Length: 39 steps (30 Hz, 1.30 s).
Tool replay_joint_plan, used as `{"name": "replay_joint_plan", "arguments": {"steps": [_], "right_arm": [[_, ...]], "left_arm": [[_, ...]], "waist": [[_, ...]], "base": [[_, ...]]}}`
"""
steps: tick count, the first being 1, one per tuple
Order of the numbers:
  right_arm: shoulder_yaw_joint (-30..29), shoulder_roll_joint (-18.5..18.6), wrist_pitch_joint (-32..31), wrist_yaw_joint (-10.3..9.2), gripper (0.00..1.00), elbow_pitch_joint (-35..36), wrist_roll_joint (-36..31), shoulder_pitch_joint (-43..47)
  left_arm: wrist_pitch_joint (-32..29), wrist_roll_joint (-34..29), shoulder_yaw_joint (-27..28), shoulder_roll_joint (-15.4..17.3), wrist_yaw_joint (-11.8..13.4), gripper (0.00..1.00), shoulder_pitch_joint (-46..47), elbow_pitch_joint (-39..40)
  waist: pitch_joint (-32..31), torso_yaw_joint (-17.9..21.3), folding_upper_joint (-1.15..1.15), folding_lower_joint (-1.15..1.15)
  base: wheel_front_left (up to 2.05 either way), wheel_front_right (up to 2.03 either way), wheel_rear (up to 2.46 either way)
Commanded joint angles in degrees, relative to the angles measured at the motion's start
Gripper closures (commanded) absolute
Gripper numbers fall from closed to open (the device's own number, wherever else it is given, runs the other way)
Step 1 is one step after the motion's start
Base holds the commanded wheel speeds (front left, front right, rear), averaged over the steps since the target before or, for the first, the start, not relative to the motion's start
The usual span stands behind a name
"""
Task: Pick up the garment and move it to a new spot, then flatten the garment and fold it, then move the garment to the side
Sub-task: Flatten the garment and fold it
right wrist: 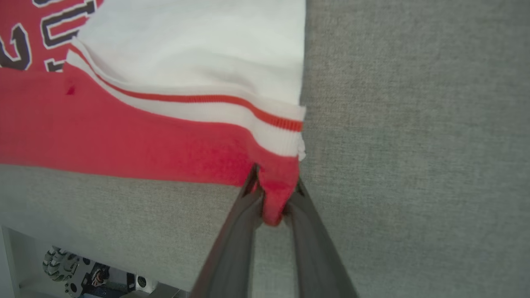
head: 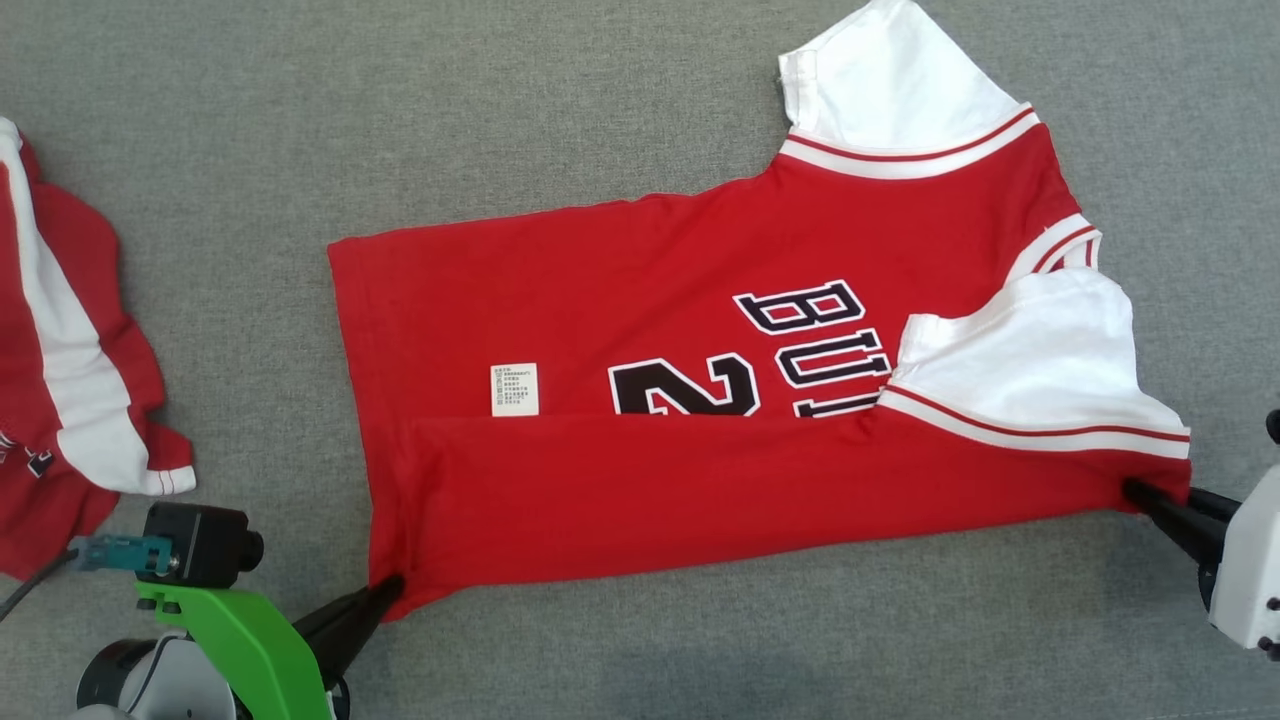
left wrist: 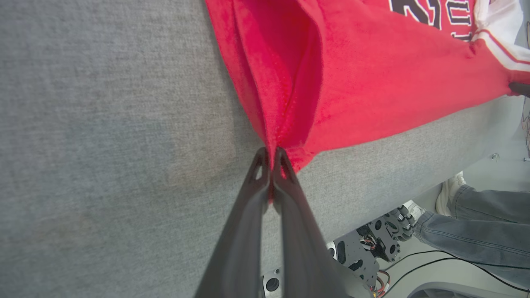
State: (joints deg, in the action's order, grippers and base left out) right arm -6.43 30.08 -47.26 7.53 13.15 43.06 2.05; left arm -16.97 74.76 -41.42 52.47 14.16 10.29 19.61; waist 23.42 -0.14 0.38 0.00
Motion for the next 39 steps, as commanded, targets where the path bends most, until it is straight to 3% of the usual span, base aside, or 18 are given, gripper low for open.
{"name": "replay_joint_plan", "arguments": {"steps": [1,5,8,11,14,18,23,24,27,32,35,36,39], "right_arm": [[0.4,0.2,0.6,-0.08,0.00,0.2,-0.9,0.3],[-0.7,-0.5,-0.2,-0.04,0.00,0.6,0.7,-0.3],[-2.9,0.5,-1.6,-0.04,0.00,3.3,1.4,-3.0],[-4.9,1.3,-2.6,-0.04,0.00,5.8,2.5,-9.1],[-3.7,2.4,-3.2,-0.04,0.00,4.9,0.5,-19.2],[0.8,-0.1,-3.4,-0.03,0.00,-3.1,-5.4,-34.1],[7.0,-4.1,-0.9,-0.03,0.00,-14.2,-15.1,-48.4],[7.0,-4.1,-0.9,-0.03,0.00,-14.2,-15.1,-48.4],[9.9,-6.5,1.6,-0.04,0.00,-21.7,-18.5,-55.1],[12.5,-6.5,3.8,-0.04,0.00,-27.9,-20.0,-58.5],[13.2,-5.7,4.8,-0.04,0.00,-30.5,-20.5,-59.7],[13.2,-5.3,5.2,-0.04,0.00,-31.1,-20.7,-60.3],[12.6,-4.3,5.7,-0.04,0.00,-33.1,-21.7,-61.6]], "left_arm": [[0.6,-0.7,0.0,-0.4,0.4,0.04,-0.4,-0.6],[0.8,-2.7,-0.9,-0.7,1.2,0.00,-0.1,-1.1],[0.2,-3.3,0.0,1.0,1.7,0.00,1.5,0.1],[-1.3,-5.0,1.8,3.8,2.2,0.00,5.1,2.0],[-3.5,-5.9,3.9,3.8,2.4,0.00,11.5,1.8],[-7.9,-9.1,3.3,-1.0,2.3,0.00,22.8,-3.4],[-11.8,-13.8,-0.7,-10.5,1.3,0.00,36.0,-13.4],[-11.8,-13.8,-0.7,-10.5,1.3,0.00,36.0,-13.4],[-13.1,-15.5,-3.1,-15.7,-0.6,0.00,41.3,-20.3],[-13.9,-15.4,-5.5,-18.5,-3.0,0.00,42.1,-25.6],[-13.5,-15.0,-6.3,-19.8,-4.4,0.94,41.7,-27.0],[-13.3,-15.1,-6.6,-20.3,-4.8,1.00,41.7,-27.3],[-12.9,-15.4,-7.3,-21.7,-5.8,1.00,42.2,-28.0]], "waist": [[0.1,-0.2,-0.38,0.00],[0.2,-0.9,-0.38,0.00],[1.3,-1.4,-0.38,0.00],[3.8,-2.2,-0.38,0.00],[7.2,-2.8,-0.38,0.00],[10.8,-3.9,-0.38,0.00],[14.0,-6.1,-0.38,0.00],[14.0,-6.1,-0.38,0.00],[14.5,-7.1,-0.38,0.00],[14.2,-8.0,-0.38,0.00],[14.2,-8.8,-0.38,0.00],[14.3,-9.0,-0.38,0.00],[14.6,-9.9,-0.38,0.00]], "base": [[0.00,0.00,0.00],[0.00,0.00,0.00],[0.00,0.00,0.00],[0.00,0.00,0.00],[0.00,0.00,0.00],[0.00,0.00,0.00],[0.00,0.00,0.00],[0.00,0.00,0.00],[0.00,0.00,0.00],[0.00,0.00,0.00],[0.00,0.00,0.00],[0.00,0.00,0.00],[0.00,0.00,0.00]]}}
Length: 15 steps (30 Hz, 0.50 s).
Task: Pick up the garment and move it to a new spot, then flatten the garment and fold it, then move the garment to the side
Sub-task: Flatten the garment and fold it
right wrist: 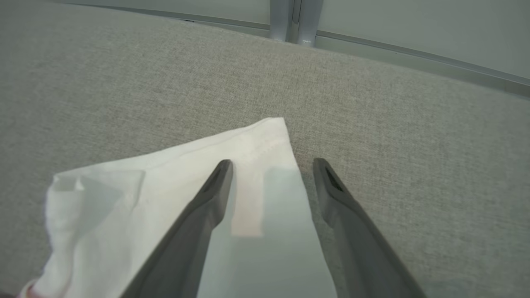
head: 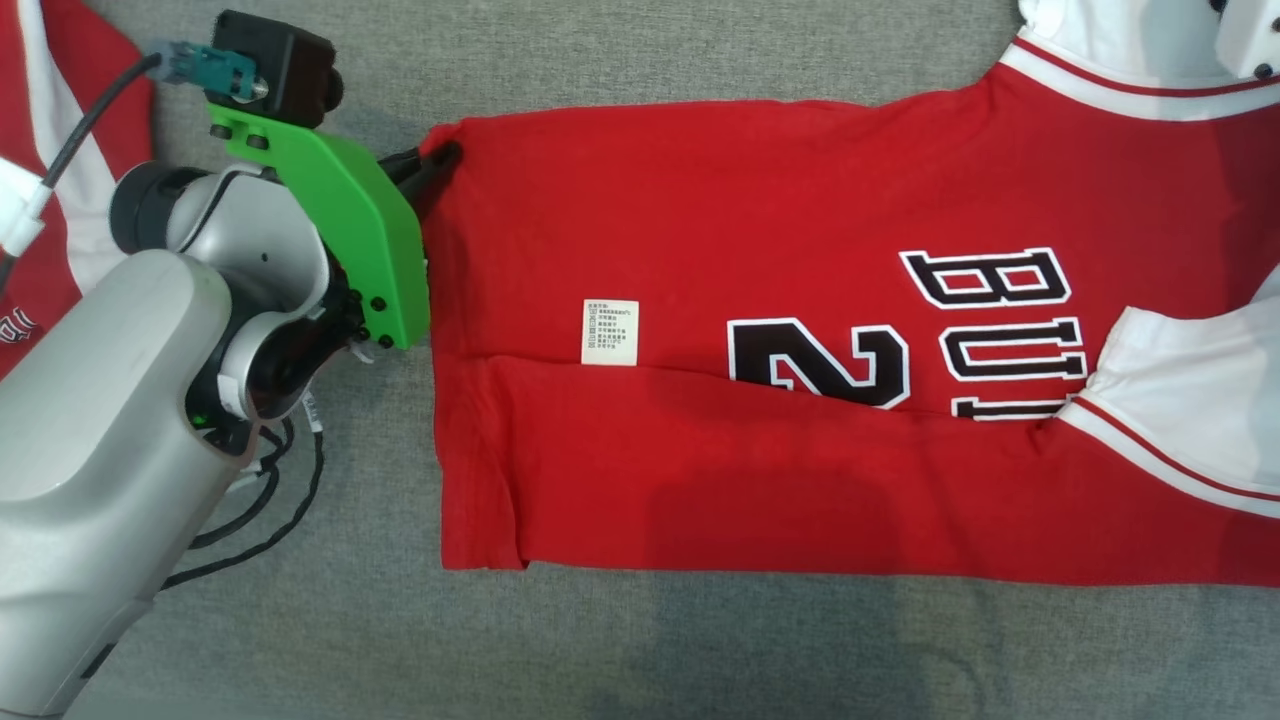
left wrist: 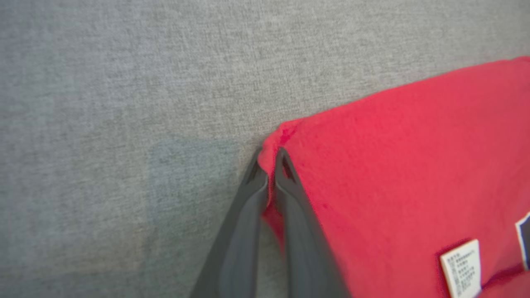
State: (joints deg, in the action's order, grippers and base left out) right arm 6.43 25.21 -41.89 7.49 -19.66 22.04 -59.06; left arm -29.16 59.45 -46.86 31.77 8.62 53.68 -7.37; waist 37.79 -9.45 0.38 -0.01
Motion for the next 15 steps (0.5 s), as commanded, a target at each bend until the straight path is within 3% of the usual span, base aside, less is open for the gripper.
{"name": "replay_joint_plan", "arguments": {"steps": [1,8,9,10,15], "right_arm": [[-0.5,0.9,0.1,0.00,0.00,-1.1,-0.7,-0.8],[-0.7,-0.2,-1.8,0.01,0.00,-4.5,-0.8,-2.2],[-0.1,-0.4,-1.4,0.01,0.63,-4.3,-0.6,-2.5],[0.2,-0.5,-0.8,0.01,1.00,-4.0,-0.2,-2.9],[-1.0,-1.4,5.0,0.01,1.00,-2.1,3.8,-4.5]], "left_arm": [[-0.7,0.0,-2.1,-1.5,-0.6,1.00,-1.1,-1.3],[0.1,0.7,-3.0,-4.5,-3.3,1.00,-0.4,-3.1],[0.4,0.8,-3.0,-4.8,-3.6,1.00,-0.2,-3.2],[0.9,0.7,-2.7,-5.0,-3.7,1.00,0.1,-3.2],[4.5,-0.4,-0.2,-3.5,-3.6,1.00,0.9,-1.3]], "waist": [[0.2,-1.0,-0.38,0.01],[0.6,-2.9,-0.38,0.01],[0.6,-3.0,-0.38,0.01],[0.6,-3.0,-0.38,0.01],[-0.5,-1.6,-0.38,0.01]], "base": [[0.00,0.00,0.00],[0.00,0.00,0.00],[0.00,0.00,0.00],[0.00,0.00,0.00],[0.00,0.00,0.00]]}}
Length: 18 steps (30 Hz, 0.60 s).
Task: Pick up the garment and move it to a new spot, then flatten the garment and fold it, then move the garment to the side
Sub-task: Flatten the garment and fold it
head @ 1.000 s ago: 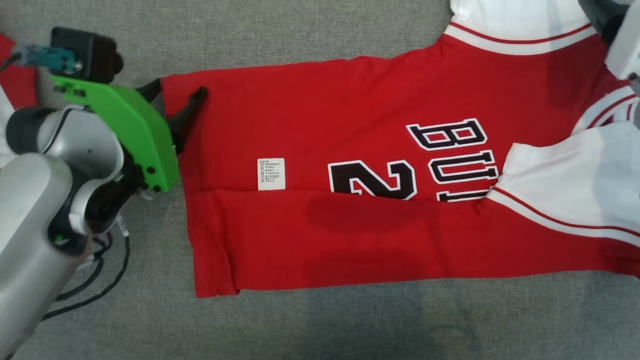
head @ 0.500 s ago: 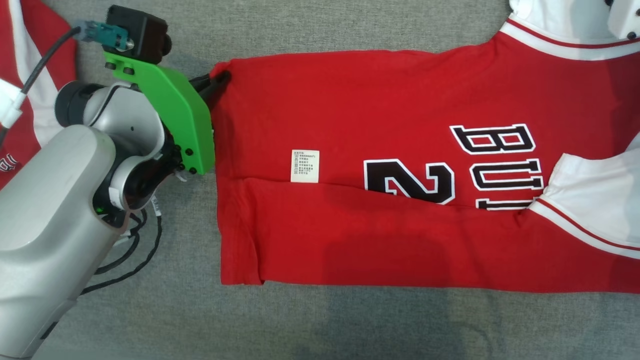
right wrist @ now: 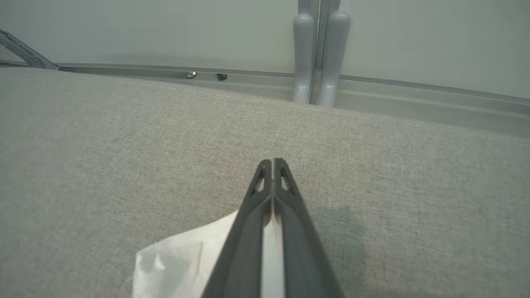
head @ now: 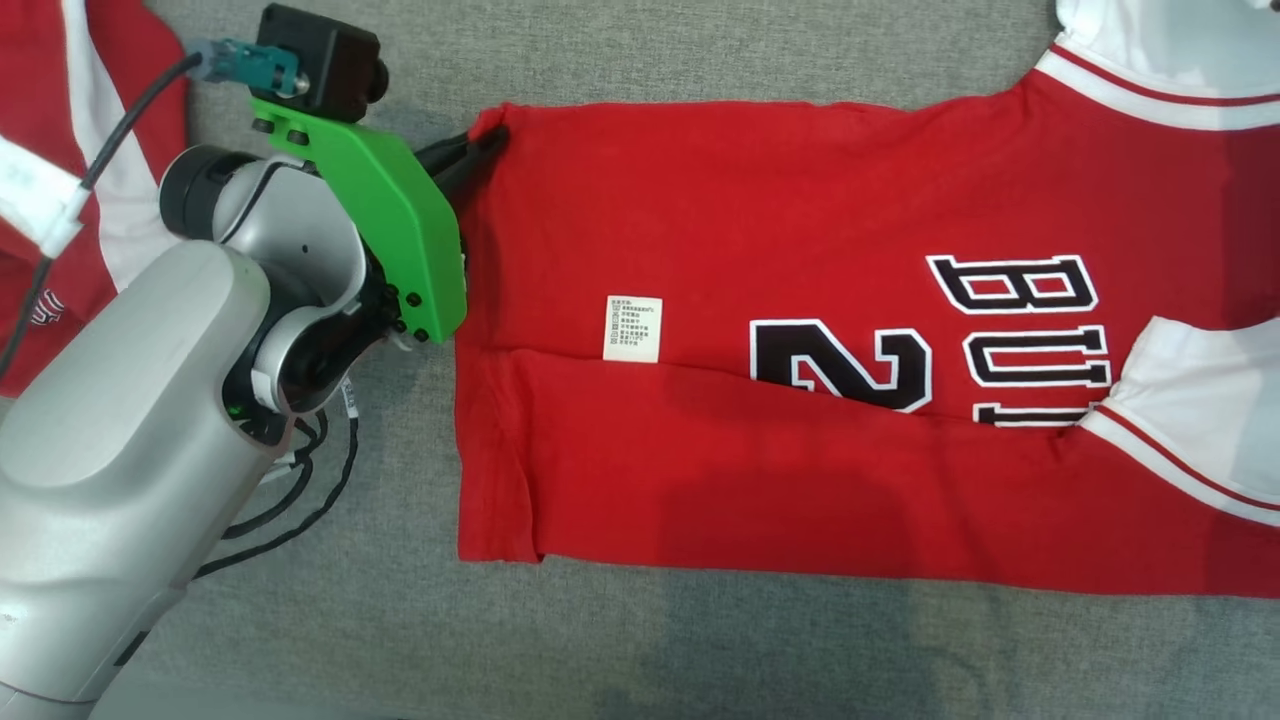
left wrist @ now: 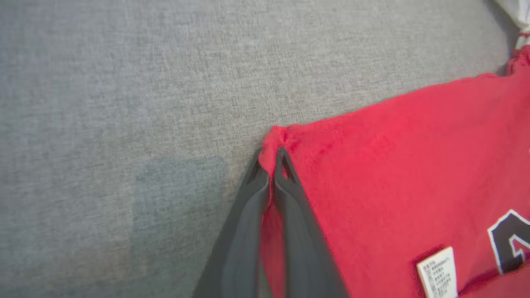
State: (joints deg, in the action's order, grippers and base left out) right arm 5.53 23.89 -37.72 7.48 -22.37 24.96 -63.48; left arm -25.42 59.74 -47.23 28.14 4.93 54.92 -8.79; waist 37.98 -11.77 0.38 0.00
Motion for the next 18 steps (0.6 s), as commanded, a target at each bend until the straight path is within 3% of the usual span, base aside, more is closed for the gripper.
{"name": "replay_joint_plan", "arguments": {"steps": [1,13,18], "right_arm": [[-0.3,-0.2,1.9,0.02,1.00,1.2,2.3,0.5],[-3.1,5.1,9.9,0.02,1.00,17.2,16.9,21.0],[-6.5,4.8,12.0,0.02,1.00,25.5,20.9,33.5]], "left_arm": [[1.9,-0.8,0.9,0.4,0.7,1.00,-0.8,0.4],[9.3,-0.4,3.5,6.3,4.4,1.00,-12.6,9.0],[13.8,-0.1,5.3,9.3,7.3,1.00,-19.6,13.3]], "waist": [[-1.2,1.3,-0.38,0.00],[-8.7,7.2,-0.38,0.00],[-12.0,9.9,-0.38,0.00]], "base": [[0.00,0.00,0.00],[0.00,0.00,0.00],[0.00,0.00,0.00]]}}
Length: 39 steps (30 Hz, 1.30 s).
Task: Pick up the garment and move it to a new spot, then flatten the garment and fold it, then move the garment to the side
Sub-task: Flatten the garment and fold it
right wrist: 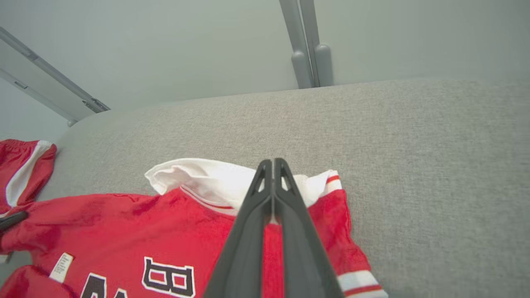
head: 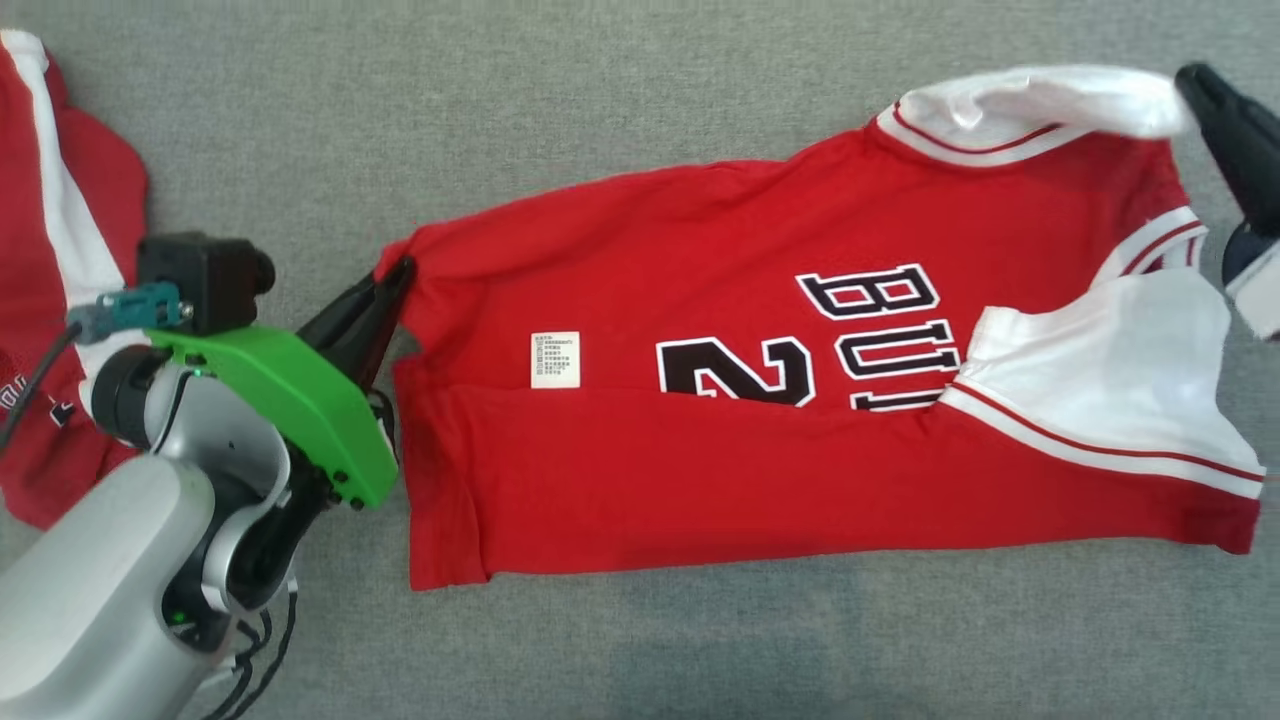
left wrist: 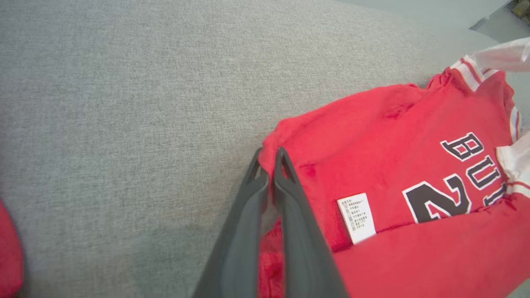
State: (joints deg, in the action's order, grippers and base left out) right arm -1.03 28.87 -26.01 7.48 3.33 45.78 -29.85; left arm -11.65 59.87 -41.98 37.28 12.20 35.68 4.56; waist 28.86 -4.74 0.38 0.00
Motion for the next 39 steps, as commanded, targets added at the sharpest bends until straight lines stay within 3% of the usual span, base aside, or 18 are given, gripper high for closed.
{"name": "replay_joint_plan", "arguments": {"steps": [1,10,18,19,20,21,22,27,33,39], "right_arm": [[-0.5,-0.1,0.7,0.02,1.00,1.4,0.2,2.3],[-5.3,-3.4,2.7,0.02,1.00,11.1,2.1,20.4],[-4.5,-5.1,3.0,0.02,1.00,10.6,0.5,27.3],[-4.6,-4.9,3.5,0.02,1.00,10.2,-0.1,27.3],[-4.4,-4.6,3.7,0.02,0.53,9.8,-1.0,27.3],[-4.1,-4.1,3.6,0.02,0.00,9.5,-1.8,27.4],[-4.0,-4.0,3.7,0.02,0.00,9.4,-2.0,27.2],[-5.1,-2.3,0.9,0.02,0.00,8.7,-4.0,25.7],[-3.7,-1.8,-4.4,0.02,0.00,3.9,-8.1,20.6],[-0.9,-2.7,-6.1,0.02,0.00,-3.9,-11.4,16.5]], "left_arm": [[0.7,-0.2,0.2,0.7,0.5,1.00,-1.7,0.8],[8.7,-0.1,2.7,3.9,4.5,1.00,-12.7,6.3],[12.5,-1.2,0.4,3.4,5.4,1.00,-20.2,6.1],[12.8,-1.0,0.0,2.9,5.5,0.77,-20.8,6.0],[12.7,-1.3,-0.5,2.7,5.4,0.54,-21.3,5.8],[12.4,-2.1,-1.3,2.9,5.6,0.10,-21.5,5.4],[12.7,-3.1,-1.8,3.3,5.9,0.00,-21.5,5.0],[16.2,-8.6,-3.5,3.2,9.0,0.00,-22.8,4.0],[23.7,-13.2,-0.5,4.2,16.3,0.00,-26.1,4.9],[26.5,-16.2,3.1,3.0,17.6,0.00,-26.9,5.3]], "waist": [[-3.5,3.4,-0.38,0.00],[-7.1,6.1,-0.38,0.00],[-7.7,6.8,-0.38,0.00],[-7.7,6.8,-0.38,0.00],[-7.7,6.7,-0.38,0.00],[-7.8,6.6,-0.38,0.00],[-7.8,6.5,-0.38,0.00],[-7.7,6.3,-0.38,0.00],[-6.4,6.0,-0.38,0.00],[-5.7,3.7,-0.38,0.00]], "base": [[0.00,0.00,0.00],[0.00,0.00,0.00],[0.00,0.00,0.00],[0.00,0.00,0.00],[0.00,0.00,0.00],[0.00,0.00,0.00],[0.00,0.00,0.00],[0.00,0.00,0.00],[0.00,0.00,0.00],[0.00,0.00,0.00]]}}
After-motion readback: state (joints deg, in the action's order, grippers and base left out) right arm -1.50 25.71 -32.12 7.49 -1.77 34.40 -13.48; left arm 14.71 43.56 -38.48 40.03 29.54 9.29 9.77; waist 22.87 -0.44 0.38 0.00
